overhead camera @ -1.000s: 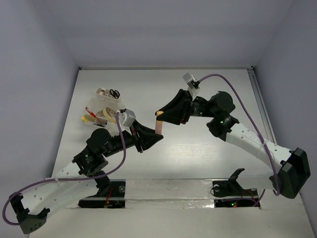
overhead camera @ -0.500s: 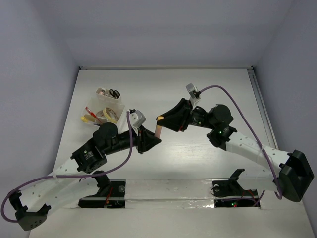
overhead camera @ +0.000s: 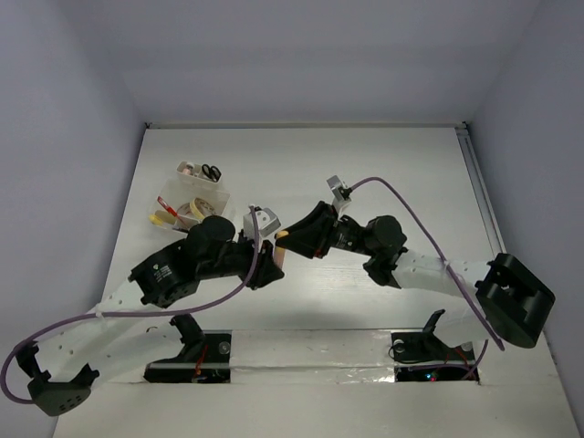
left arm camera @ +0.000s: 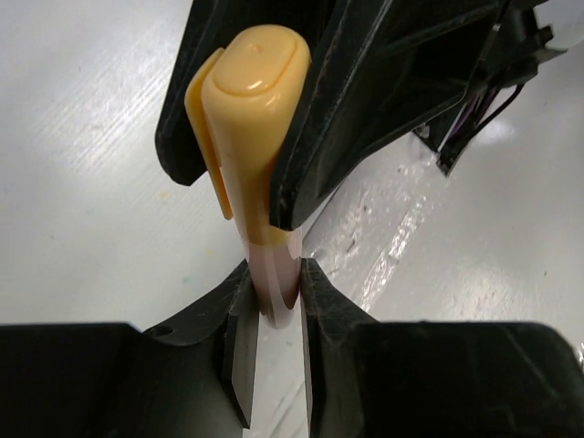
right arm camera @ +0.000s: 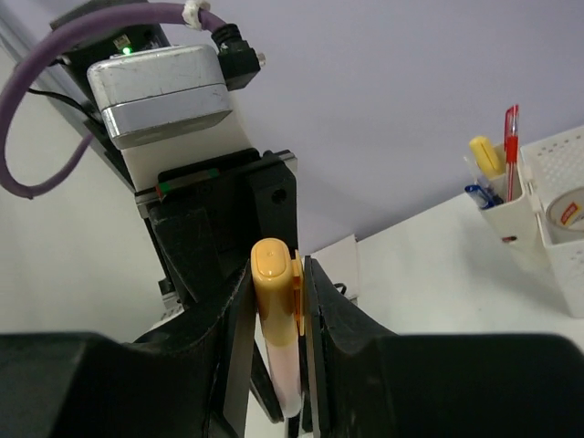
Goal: Sort the stationery into containers
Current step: Close the pen cap on the pen.
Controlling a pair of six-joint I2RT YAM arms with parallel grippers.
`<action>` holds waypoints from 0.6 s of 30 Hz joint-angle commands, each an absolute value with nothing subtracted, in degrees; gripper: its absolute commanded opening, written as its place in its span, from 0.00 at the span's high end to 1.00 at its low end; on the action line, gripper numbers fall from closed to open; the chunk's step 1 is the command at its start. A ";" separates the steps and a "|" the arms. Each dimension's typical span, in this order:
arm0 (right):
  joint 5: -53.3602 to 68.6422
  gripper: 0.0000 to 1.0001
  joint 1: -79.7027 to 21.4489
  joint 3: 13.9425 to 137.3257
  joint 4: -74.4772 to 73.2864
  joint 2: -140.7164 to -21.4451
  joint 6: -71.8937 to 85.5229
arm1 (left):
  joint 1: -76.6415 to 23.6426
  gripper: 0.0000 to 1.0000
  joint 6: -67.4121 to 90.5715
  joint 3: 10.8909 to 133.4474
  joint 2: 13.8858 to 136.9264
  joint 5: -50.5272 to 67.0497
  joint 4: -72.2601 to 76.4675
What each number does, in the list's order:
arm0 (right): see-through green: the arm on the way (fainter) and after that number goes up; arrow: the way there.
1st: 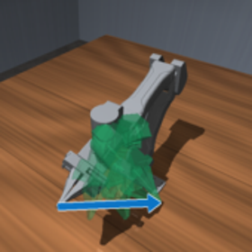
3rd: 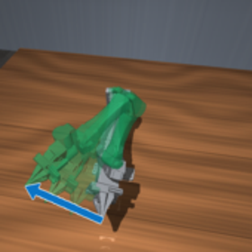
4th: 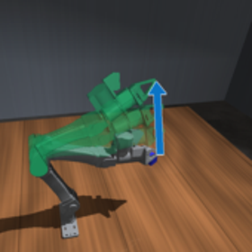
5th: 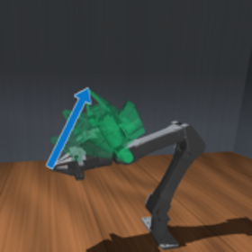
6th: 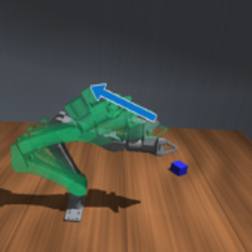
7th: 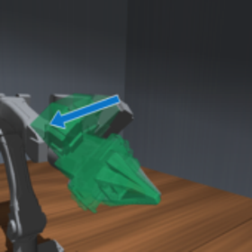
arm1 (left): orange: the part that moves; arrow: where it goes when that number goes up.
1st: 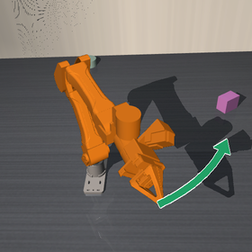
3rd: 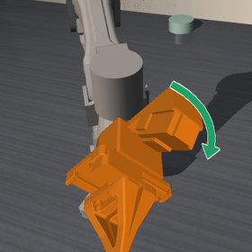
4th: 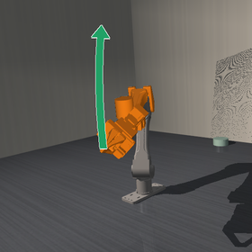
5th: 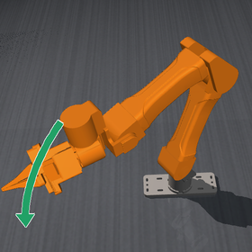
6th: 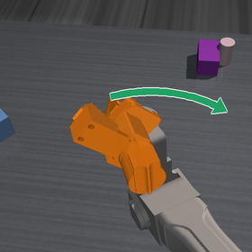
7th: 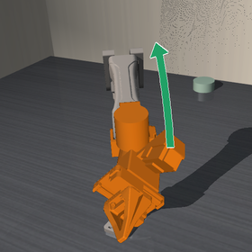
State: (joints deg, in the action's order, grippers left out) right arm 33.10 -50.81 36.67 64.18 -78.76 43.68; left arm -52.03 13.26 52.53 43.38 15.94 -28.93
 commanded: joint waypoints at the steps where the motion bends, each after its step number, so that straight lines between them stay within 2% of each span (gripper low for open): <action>1: 46.41 1.00 -56.42 27.08 46.23 -84.37 45.96 | -50.36 1.00 10.02 67.84 42.71 8.70 24.18; 7: 45.27 1.00 -58.18 25.31 48.43 -87.10 47.20 | -50.36 1.00 9.40 70.05 44.74 8.26 23.29; 13: 44.03 1.00 -59.23 29.44 39.99 -88.24 42.54 | -50.36 1.00 9.84 71.36 45.88 8.79 23.82; 18: 44.47 1.00 -60.47 29.62 43.50 -92.01 44.38 | -50.36 1.00 10.20 70.58 46.23 8.09 24.78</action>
State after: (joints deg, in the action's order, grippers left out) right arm 28.34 -53.32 35.44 69.82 -83.53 46.52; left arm -51.68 11.18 60.18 47.94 13.39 -43.20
